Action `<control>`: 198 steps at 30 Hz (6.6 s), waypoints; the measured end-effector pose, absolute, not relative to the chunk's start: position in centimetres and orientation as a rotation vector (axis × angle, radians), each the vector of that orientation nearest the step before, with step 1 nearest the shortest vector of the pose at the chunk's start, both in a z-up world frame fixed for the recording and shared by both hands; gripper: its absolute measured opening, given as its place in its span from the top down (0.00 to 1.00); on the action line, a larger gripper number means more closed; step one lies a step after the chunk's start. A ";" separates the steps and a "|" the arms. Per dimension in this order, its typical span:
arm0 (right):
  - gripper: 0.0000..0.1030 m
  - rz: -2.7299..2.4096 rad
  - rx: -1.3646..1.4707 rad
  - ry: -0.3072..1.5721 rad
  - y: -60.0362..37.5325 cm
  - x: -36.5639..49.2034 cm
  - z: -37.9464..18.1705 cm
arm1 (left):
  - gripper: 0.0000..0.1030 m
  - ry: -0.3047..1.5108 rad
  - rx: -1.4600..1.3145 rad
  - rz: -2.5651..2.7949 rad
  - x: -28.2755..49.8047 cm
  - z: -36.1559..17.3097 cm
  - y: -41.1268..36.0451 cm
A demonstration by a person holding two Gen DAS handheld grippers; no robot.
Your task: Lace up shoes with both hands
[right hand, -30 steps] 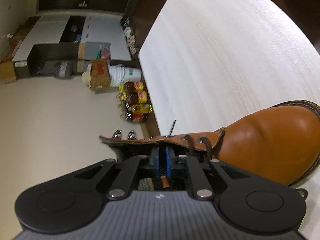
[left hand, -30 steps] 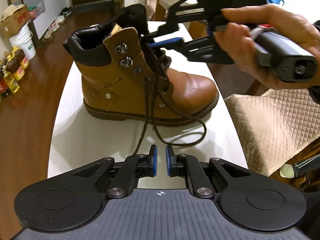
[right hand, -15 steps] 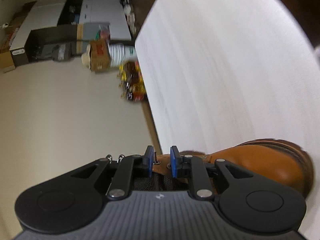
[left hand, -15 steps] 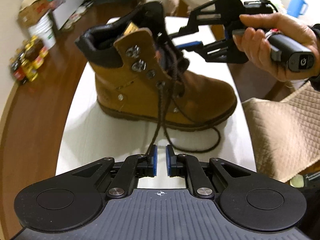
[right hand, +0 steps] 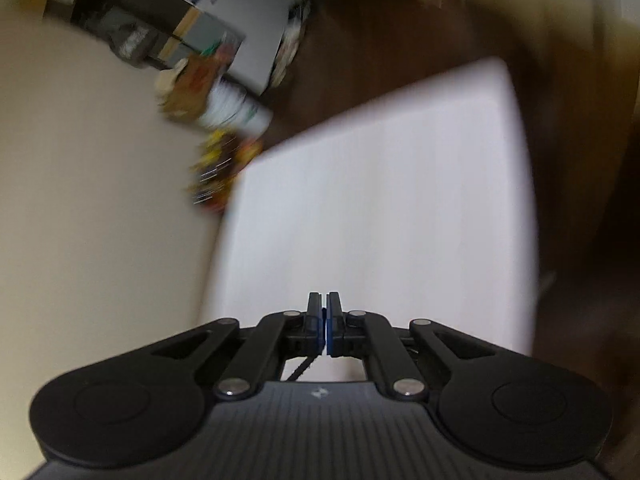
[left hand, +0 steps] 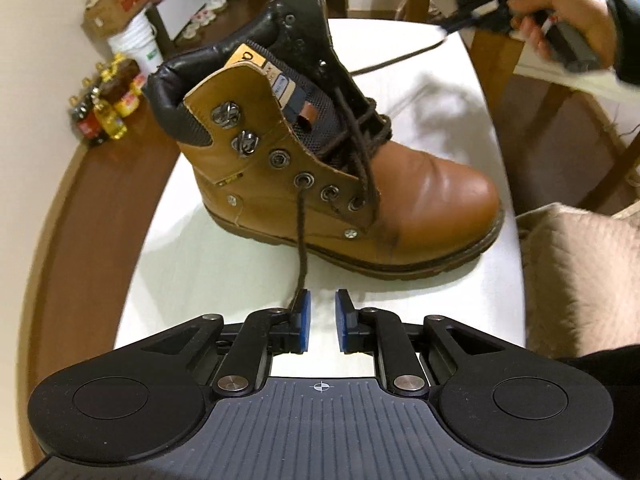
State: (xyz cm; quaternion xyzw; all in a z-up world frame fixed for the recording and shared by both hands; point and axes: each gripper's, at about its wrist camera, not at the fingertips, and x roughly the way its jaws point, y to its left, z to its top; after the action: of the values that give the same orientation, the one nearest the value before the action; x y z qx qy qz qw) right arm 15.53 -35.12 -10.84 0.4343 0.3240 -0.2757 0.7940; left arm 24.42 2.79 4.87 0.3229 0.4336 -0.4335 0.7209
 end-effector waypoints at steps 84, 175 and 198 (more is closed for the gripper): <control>0.97 0.278 0.941 1.066 -26.5 20.5 -11.6 | 0.79 1.024 0.320 -0.768 19.3 5.4 4.2; 0.97 0.391 0.993 1.214 -19.6 17.6 -17.9 | 0.97 1.151 0.381 -0.988 18.9 4.2 0.8; 0.97 0.209 1.174 0.952 -23.0 15.1 -14.1 | 0.96 0.986 0.543 -1.099 20.6 9.0 2.9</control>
State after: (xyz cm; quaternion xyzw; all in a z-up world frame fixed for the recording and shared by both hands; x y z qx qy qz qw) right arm 15.14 -22.97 -14.12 0.5317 0.4310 0.0947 0.7229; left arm 20.59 2.88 8.99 0.2444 0.4436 -0.4944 0.7064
